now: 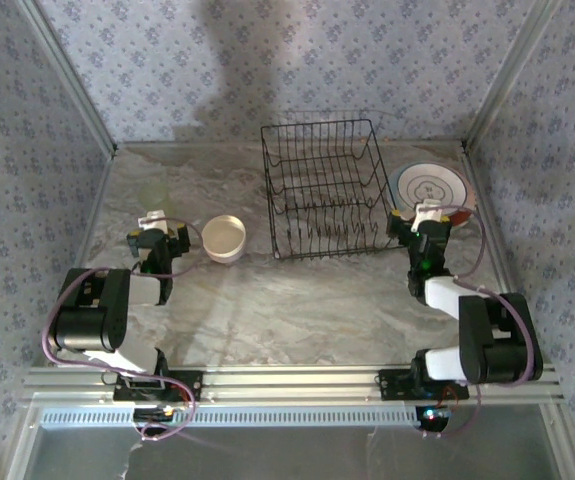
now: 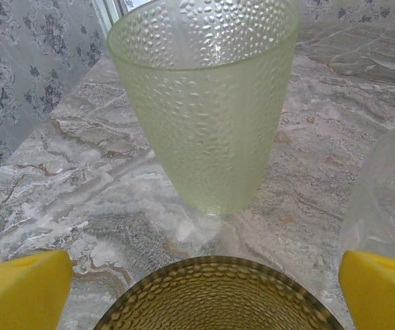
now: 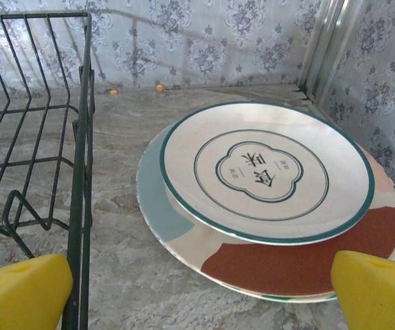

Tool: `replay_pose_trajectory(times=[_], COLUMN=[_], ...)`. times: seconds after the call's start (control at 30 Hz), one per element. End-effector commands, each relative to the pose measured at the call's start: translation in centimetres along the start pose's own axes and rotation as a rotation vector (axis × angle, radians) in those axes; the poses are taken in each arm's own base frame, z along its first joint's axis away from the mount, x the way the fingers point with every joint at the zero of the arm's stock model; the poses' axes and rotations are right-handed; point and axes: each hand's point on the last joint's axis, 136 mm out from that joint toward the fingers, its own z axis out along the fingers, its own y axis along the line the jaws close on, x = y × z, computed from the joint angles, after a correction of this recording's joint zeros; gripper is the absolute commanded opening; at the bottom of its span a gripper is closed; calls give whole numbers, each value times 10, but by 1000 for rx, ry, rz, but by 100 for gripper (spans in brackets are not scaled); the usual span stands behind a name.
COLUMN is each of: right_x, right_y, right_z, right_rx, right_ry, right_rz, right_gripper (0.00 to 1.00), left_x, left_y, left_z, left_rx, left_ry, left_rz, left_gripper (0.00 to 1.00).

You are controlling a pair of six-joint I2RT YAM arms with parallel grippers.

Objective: Unload the mixed dishes from the dish rack

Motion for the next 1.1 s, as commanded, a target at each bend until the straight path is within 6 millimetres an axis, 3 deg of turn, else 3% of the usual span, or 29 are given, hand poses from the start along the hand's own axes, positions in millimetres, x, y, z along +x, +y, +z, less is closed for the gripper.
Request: replay_pose_trajectory(times=[0.0, 0.4, 1.07], right_x=[34, 49, 51], right_y=[-5, -5, 1], right_z=[4, 13, 13], right_rx=[2, -30, -65], right_ry=[95, 107, 100], right_rz=[-56, -25, -46], right_gripper=[100, 100, 100], left_x=[-10, -9, -10], left_y=[-1, -1, 0], left_z=[2, 1, 2], left_rx=[6, 6, 7], left_ry=[-27, -26, -27], left_rz=[-10, -10, -11], left_gripper=[99, 99, 99])
